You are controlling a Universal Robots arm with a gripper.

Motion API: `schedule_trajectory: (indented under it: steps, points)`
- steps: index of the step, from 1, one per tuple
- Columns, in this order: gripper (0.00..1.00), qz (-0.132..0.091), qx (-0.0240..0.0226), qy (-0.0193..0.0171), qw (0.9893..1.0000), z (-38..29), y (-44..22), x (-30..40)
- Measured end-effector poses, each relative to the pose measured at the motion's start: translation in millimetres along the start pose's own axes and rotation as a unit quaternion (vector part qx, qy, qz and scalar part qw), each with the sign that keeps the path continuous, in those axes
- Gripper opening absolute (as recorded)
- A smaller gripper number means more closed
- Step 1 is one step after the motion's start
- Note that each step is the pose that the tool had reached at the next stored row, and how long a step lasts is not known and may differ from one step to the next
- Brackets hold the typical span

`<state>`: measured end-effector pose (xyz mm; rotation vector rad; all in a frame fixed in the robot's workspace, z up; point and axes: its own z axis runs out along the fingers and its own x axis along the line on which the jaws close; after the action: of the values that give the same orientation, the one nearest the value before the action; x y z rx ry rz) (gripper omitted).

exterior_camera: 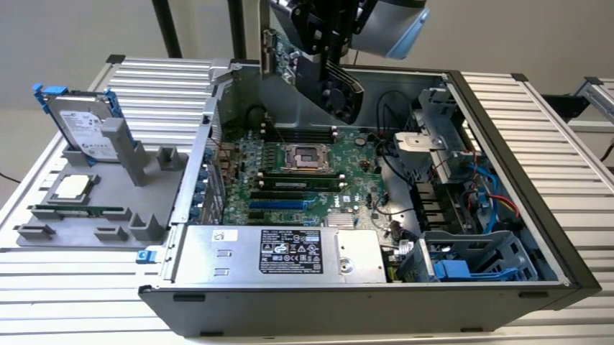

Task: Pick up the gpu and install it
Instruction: 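Insert the gpu into the slot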

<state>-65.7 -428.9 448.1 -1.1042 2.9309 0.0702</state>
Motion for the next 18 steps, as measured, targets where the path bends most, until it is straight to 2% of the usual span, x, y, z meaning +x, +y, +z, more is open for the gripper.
schedule_trajectory:
  steps: [9, 18]
  points:
    - [0.0, -0.028, -0.0007, 0.0011, 0.9996, 0.0, 0.0, 0.0]
    - [0.0, -0.056, -0.0013, 0.0022, 0.9984, 0.0, 0.0, 0.0]
